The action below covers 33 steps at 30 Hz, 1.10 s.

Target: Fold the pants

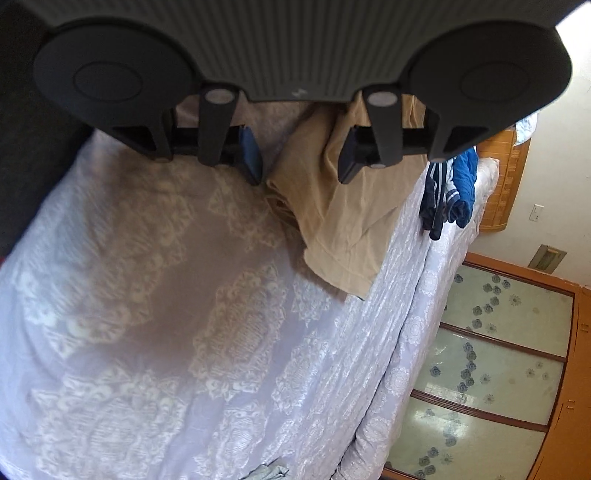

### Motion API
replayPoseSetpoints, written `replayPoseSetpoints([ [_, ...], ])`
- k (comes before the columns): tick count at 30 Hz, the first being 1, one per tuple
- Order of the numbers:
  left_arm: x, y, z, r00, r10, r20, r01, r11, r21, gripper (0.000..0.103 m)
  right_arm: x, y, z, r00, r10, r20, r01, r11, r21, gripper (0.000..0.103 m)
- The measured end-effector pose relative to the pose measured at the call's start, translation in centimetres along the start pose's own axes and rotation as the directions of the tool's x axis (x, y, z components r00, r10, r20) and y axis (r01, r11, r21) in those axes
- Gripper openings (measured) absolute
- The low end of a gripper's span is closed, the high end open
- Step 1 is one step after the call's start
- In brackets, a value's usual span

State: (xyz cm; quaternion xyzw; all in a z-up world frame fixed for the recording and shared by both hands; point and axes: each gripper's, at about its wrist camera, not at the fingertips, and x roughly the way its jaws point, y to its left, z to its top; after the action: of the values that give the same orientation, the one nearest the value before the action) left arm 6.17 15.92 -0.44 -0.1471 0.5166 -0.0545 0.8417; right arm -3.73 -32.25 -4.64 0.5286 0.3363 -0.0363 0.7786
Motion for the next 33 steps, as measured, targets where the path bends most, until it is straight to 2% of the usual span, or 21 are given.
replayPoseSetpoints([
  [2, -1.4, 1.3, 0.6, 0.999, -0.049, 0.022, 0.05, 0.998, -0.049, 0.083, 0.2, 0.3, 0.2, 1.0, 0.006, 0.001, -0.006, 1.0, 0.012, 0.053],
  [4, -2.8, 1.8, 1.0, 0.997, -0.056, 0.053, 0.06, 0.994, -0.089, 0.077, 0.2, 0.5, 0.2, 1.0, 0.01, 0.009, -0.01, 1.0, 0.004, 0.056],
  [8, -5.7, 0.7, 2.6, 0.987, -0.075, 0.14, 0.083, 0.995, -0.057, 0.074, 0.3, 0.8, -0.1, 1.0, -0.001, 0.029, 0.002, 0.999, -0.034, 0.057],
  [10, -6.7, -0.7, 3.4, 0.976, -0.126, 0.178, 0.133, 0.991, -0.027, 0.074, 0.0, 1.0, -0.2, 0.999, -0.016, 0.039, 0.017, 0.999, -0.039, 0.057],
  [13, -6.3, -4.4, 4.5, 0.965, -0.209, 0.159, 0.199, 0.977, 0.08, 0.073, -0.9, 1.2, -0.9, 0.995, -0.061, 0.074, 0.066, 0.996, -0.057, 0.057],
  [14, -5.7, -5.9, 4.8, 0.961, -0.234, 0.144, 0.219, 0.969, 0.114, 0.069, -1.2, 1.4, -1.1, 0.994, -0.077, 0.082, 0.083, 0.994, -0.073, 0.057],
  [16, -4.2, -8.8, 5.2, 0.954, -0.284, 0.1, 0.263, 0.947, 0.184, 0.065, -1.3, 1.4, -1.6, 0.992, -0.091, 0.089, 0.098, 0.992, -0.078, 0.057],
  [18, -1.7, -11.3, 5.6, 0.952, -0.304, 0.037, 0.288, 0.931, 0.223, 0.062, -1.4, 1.3, -1.8, 0.992, -0.093, 0.091, 0.099, 0.992, -0.073, 0.057],
  [20, 1.7, -12.9, 5.7, 0.957, -0.288, -0.037, 0.289, 0.929, 0.231, 0.054, -1.2, 0.9, -1.8, 0.993, -0.086, 0.085, 0.092, 0.993, -0.069, 0.057],
  [21, 3.4, -13.5, 5.6, 0.966, -0.25, -0.064, 0.258, 0.935, 0.242, 0.049, -1.1, 0.7, -1.8, 0.993, -0.081, 0.083, 0.086, 0.994, -0.064, 0.057],
  [23, 6.6, -14.1, 5.1, 0.983, -0.145, -0.109, 0.17, 0.947, 0.271, 0.047, -0.7, 0.7, -1.5, 0.994, -0.068, 0.082, 0.073, 0.995, -0.066, 0.057],
  [24, 7.8, -14.0, 4.8, 0.985, -0.111, -0.132, 0.144, 0.949, 0.281, 0.046, -0.3, 1.1, -1.4, 0.995, -0.062, 0.08, 0.068, 0.995, -0.078, 0.057],
  [26, 8.5, -14.3, 4.5, 0.99, -0.075, -0.119, 0.108, 0.945, 0.308, 0.048, 0.8, 1.7, -1.1, 0.997, -0.047, 0.063, 0.054, 0.992, -0.113, 0.055],
  [27, 8.5, -14.8, 4.6, 0.991, -0.05, -0.125, 0.088, 0.943, 0.321, 0.048, 1.3, 2.0, -0.9, 0.997, -0.044, 0.056, 0.051, 0.989, -0.137, 0.051],
  [28, 8.3, -15.4, 4.6, 0.991, -0.027, -0.132, 0.07, 0.941, 0.331, 0.048, 2.0, 2.4, -0.7, 0.998, -0.05, 0.043, 0.057, 0.984, -0.167, 0.034],
  [29, 7.8, -15.8, 4.8, 0.991, -0.014, -0.136, 0.06, 0.938, 0.34, 0.048, 2.8, 2.8, -0.5, 0.998, -0.066, 0.022, 0.069, 0.98, -0.187, 0.027],
  [30, 7.0, -16.1, 5.0, 0.99, -0.02, -0.138, 0.067, 0.937, 0.343, 0.049, 3.1, 3.1, -0.4, 0.997, -0.071, 0.017, 0.073, 0.979, -0.189, 0.025],
  [31, 6.0, -16.4, 5.3, 0.99, -0.049, -0.134, 0.092, 0.936, 0.339, 0.05, 3.2, 3.4, -0.2, 0.999, -0.043, 0.013, 0.045, 0.98, -0.193, 0.023],
  [32, 4.8, -16.6, 5.7, 0.988, -0.087, -0.126, 0.124, 0.935, 0.331, 0.059, 3.0, 4.2, -0.2, 1.0, -0.009, 0.011, 0.011, 0.976, -0.218, 0.022],
  [33, 3.9, -16.9, 6.1, 0.987, -0.113, -0.116, 0.145, 0.935, 0.324, 0.071, 2.6, 5.4, -0.5, 1.0, 0.007, 0.028, 0.001, 0.961, -0.276, 0.022],
])
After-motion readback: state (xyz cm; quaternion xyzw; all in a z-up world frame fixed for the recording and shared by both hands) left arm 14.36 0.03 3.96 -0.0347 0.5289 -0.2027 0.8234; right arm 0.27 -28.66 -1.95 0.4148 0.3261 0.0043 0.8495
